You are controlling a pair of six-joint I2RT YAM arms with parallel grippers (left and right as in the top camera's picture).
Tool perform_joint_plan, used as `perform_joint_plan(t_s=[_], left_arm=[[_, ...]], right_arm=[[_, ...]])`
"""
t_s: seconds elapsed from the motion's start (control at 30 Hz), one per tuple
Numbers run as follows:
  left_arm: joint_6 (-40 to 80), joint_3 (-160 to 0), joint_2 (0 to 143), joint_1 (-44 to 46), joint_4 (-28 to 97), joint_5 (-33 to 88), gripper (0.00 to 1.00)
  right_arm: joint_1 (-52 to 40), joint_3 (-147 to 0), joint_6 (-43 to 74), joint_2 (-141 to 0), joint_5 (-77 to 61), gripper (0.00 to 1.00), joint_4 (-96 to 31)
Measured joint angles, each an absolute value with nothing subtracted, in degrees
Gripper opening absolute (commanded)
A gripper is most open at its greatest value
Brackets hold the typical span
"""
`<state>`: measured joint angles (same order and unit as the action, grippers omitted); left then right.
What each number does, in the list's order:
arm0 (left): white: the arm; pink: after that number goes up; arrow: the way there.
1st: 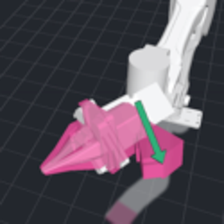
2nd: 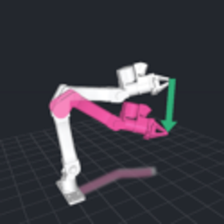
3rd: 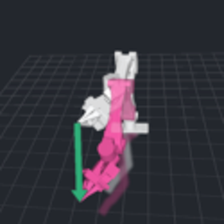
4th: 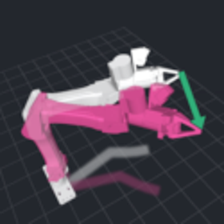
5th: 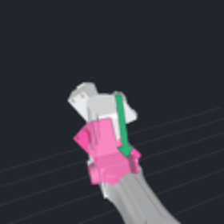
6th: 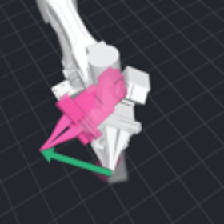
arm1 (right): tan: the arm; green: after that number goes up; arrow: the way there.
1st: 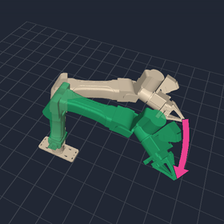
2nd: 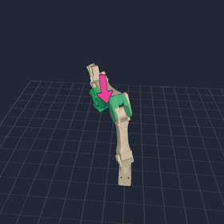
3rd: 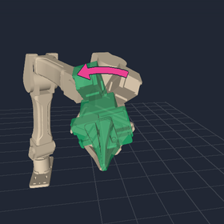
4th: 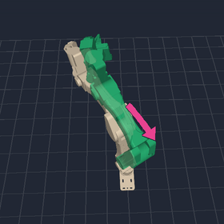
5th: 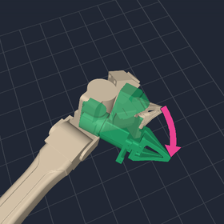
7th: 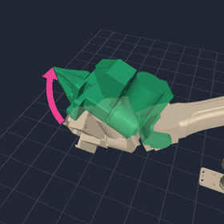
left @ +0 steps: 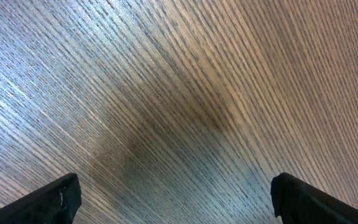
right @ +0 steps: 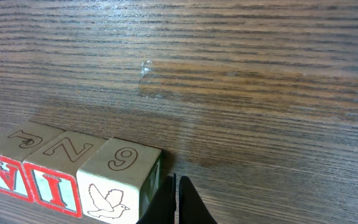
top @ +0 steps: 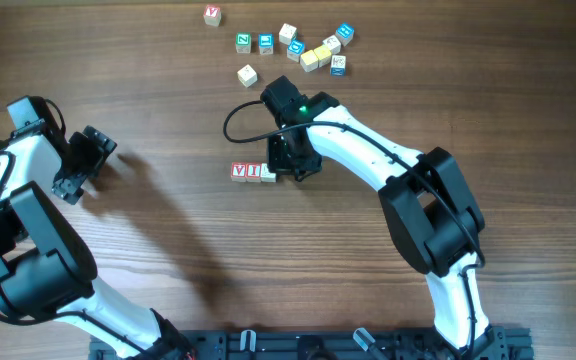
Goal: Form a horizontal line
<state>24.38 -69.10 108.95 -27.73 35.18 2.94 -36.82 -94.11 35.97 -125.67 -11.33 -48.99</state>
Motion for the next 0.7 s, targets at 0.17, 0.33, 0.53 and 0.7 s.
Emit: perform_joint_plan(t_s=[0.17, 0.33, 0.53, 0.7], left_arm=[[24.38, -69.10, 108.95, -27.73, 35.18, 2.94, 1.00], [24.38, -69.10, 108.95, -27.73, 35.18, 2.94, 1.00], [24.38, -69.10, 108.95, -27.73, 35.14, 2.94, 1.00], [24.40, -69.10, 108.95, -27.73, 35.14, 2.94, 1.00]], right_arm=[[-36.82, -94.11, 35.97, -125.67, -11.33, 0.04, -48.82], [-36.82, -94.11, 35.97, -125.67, -11.40, 0.04, -48.77], [-36.82, -94.11, 35.97, -125.67, -11.57, 0.05, -48.36], [-36.82, -94.11, 35.97, -125.67, -10.24, 0.06, -49.69]])
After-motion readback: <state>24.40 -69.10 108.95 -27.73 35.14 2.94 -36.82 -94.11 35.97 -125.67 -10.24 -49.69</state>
